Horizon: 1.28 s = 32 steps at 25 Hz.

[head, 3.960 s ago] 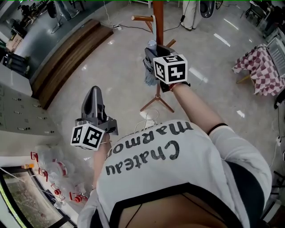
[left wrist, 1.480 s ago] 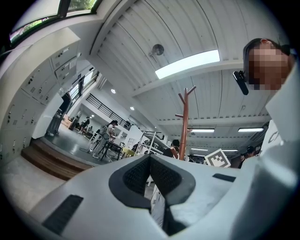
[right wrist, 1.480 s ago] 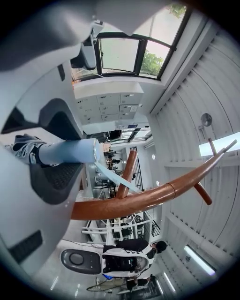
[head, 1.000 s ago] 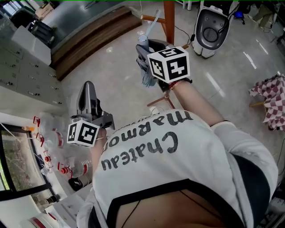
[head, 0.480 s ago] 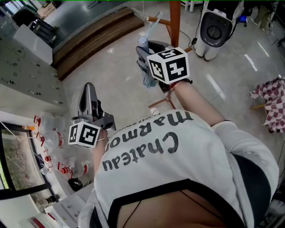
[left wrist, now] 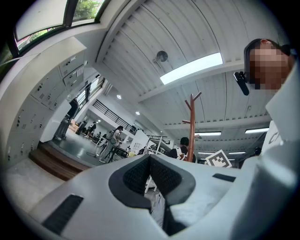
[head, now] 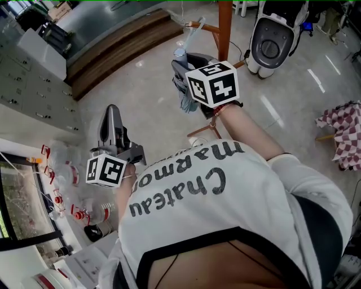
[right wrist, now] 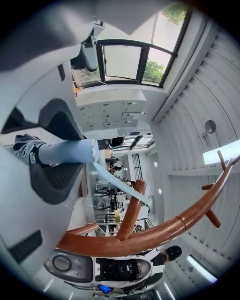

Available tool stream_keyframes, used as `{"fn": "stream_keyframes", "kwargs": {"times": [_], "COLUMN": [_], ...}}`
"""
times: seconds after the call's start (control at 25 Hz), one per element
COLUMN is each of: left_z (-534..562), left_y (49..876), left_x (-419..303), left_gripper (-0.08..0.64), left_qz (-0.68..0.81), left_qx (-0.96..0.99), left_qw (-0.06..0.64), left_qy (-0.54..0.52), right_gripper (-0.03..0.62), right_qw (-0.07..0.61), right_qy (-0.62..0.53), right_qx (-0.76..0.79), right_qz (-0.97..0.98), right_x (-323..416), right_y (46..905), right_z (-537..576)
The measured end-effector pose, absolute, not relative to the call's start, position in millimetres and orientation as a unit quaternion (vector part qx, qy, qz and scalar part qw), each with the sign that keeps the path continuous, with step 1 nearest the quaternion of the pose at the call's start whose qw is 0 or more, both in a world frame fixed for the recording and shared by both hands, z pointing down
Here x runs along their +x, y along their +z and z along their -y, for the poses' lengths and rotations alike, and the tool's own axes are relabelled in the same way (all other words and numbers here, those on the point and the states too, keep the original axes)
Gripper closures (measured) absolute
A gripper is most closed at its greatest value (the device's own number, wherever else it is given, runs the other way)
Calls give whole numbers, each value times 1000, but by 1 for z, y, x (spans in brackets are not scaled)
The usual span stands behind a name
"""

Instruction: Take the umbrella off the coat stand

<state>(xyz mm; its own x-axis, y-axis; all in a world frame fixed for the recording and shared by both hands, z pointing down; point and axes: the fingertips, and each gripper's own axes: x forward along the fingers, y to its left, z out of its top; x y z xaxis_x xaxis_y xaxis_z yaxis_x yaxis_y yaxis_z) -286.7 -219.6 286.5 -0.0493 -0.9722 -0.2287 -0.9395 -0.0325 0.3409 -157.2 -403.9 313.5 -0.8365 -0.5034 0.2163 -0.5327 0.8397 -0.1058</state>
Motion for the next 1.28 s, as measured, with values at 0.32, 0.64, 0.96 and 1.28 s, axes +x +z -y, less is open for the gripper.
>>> {"fn": "stream_keyframes", "kwargs": {"times": [0.32, 0.64, 0.96, 1.28], "left_z": [213, 207, 199, 191], "left_y": [286, 288, 287, 286], "left_x": [-288, -292, -291, -294], "left_gripper": [538, 538, 538, 538], "left_qz": [697, 700, 701, 702], "left_qx": [685, 682, 680, 679], "left_qw": [39, 40, 38, 37], "left_qy": [-208, -209, -210, -215], "right_gripper": [433, 433, 434, 434], "right_qw": [87, 97, 100, 100], "right_qy": [79, 72, 68, 65], "right_qx": [263, 260, 255, 254], "right_qz": [958, 958, 959, 960], "right_x": [-160, -164, -165, -167], "right_y": [311, 313, 311, 307], "right_z": [396, 392, 385, 378]}}
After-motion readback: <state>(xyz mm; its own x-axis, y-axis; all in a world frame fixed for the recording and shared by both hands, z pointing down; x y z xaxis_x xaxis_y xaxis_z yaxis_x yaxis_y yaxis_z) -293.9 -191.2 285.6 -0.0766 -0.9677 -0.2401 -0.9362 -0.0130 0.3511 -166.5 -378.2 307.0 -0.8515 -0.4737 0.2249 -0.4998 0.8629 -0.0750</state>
